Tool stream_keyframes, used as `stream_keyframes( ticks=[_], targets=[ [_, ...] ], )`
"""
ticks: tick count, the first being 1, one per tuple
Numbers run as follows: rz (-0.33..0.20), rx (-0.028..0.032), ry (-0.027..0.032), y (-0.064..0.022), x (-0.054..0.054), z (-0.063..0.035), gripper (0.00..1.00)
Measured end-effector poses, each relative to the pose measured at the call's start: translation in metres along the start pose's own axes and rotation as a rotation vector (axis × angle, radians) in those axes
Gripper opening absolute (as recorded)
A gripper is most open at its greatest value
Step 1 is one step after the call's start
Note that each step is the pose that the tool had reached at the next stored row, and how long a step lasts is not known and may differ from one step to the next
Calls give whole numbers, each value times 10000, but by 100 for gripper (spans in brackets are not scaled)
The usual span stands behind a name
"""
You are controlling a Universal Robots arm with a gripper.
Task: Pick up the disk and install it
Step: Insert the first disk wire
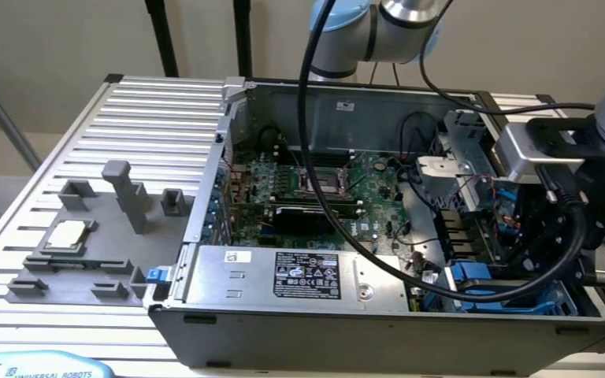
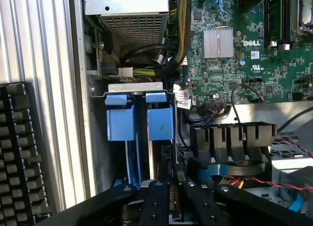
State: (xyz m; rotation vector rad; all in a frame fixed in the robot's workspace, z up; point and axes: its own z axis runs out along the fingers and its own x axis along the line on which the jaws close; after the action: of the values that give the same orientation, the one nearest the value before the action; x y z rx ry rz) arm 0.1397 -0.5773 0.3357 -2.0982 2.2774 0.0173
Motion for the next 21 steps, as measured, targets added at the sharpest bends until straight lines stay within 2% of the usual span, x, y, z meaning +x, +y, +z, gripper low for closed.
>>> stream_keyframes(
  ticks=[6, 12, 13, 18, 21],
  targets=[
    [13, 3, 28, 2, -11, 15, 17],
    [21, 3, 24, 1, -13, 17, 18],
    [22, 3, 31, 1, -13, 7, 25],
    [26, 4, 29, 7, -15, -78, 25],
    [25, 21, 24, 45, -14, -103, 25]
  ],
)
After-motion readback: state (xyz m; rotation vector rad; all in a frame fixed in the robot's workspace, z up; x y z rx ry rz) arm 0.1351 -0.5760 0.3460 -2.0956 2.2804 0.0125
